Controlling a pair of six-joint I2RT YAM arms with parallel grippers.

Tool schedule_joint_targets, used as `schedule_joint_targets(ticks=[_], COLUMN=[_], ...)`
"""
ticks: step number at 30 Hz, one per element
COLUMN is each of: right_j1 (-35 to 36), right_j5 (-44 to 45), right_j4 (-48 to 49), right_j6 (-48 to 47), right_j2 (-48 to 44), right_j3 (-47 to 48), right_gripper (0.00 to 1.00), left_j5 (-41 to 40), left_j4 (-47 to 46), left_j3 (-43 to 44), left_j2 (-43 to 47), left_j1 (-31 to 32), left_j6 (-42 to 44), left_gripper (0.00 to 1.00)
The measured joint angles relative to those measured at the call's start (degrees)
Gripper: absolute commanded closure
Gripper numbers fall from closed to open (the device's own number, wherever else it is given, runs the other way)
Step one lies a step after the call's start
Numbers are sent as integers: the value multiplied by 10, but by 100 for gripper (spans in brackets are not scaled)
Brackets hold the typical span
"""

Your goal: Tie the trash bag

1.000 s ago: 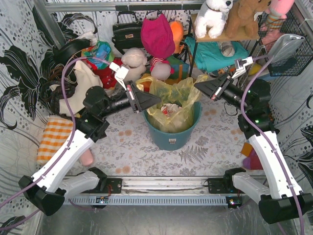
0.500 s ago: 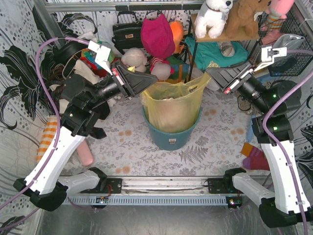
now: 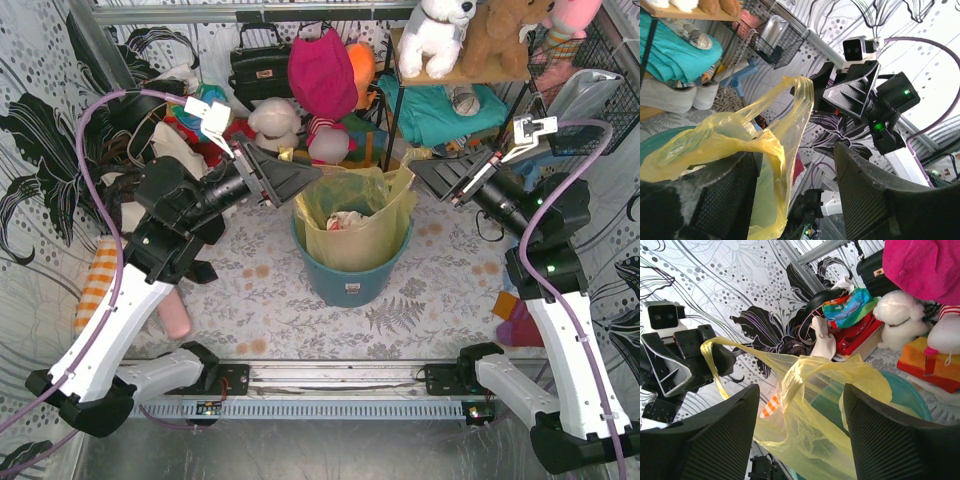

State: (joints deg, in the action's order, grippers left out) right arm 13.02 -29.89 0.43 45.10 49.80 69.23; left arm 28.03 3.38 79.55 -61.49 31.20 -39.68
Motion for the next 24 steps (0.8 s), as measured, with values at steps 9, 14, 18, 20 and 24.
schedule_joint_targets(ticks=[9, 14, 18, 20, 24], right_j1=[0, 0, 0, 0, 0], right_j5=[-30, -41, -51, -57, -69], right_j4=[69, 114, 132, 139, 143], right_j6=[71, 104, 115, 118, 124], right_j2=[29, 51, 62, 69, 82], right_j3=[-38, -47, -34, -22, 7], right_gripper=[36, 45, 62, 74, 100], left_j5=[-41, -47, -51, -52, -52], left_j4=[52, 60, 69, 72, 79], left_j3=[2, 5, 22, 32, 61], left_j2=[0, -3, -10, -14, -29], left_j1=[0, 0, 0, 0, 0], left_j6=[5, 6, 11, 14, 24], left_gripper=[32, 33, 37, 41, 57])
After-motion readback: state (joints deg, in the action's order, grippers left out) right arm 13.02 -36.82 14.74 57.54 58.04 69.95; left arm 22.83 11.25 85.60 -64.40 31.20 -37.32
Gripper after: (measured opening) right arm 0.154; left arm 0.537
